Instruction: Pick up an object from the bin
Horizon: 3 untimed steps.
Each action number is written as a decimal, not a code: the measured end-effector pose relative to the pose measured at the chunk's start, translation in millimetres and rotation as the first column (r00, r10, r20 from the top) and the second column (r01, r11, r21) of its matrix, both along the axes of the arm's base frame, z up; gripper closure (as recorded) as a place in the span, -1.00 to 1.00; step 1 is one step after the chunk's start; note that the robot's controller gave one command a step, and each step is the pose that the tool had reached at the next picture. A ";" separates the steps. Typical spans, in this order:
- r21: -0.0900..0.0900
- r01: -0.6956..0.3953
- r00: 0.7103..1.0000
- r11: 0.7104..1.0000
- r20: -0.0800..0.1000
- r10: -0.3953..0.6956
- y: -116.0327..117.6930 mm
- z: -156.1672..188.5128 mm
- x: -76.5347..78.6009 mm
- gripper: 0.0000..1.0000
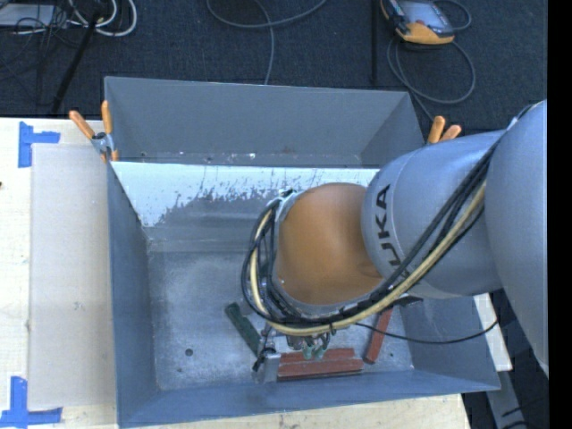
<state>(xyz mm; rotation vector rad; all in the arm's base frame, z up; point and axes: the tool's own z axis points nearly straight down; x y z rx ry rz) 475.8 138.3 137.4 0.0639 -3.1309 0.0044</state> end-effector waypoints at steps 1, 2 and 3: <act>0.002 0.121 0.993 0.993 0.009 -0.121 -2.9 -70.2 61.8 -1.00; 0.003 -0.570 0.821 0.821 0.011 0.570 -44.0 -64.5 65.6 -1.00; 0.005 -0.567 0.824 0.824 0.010 0.567 -43.7 -64.3 65.5 1.00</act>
Offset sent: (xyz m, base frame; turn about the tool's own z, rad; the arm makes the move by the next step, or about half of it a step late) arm 0.0619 -0.0027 -0.0665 0.1215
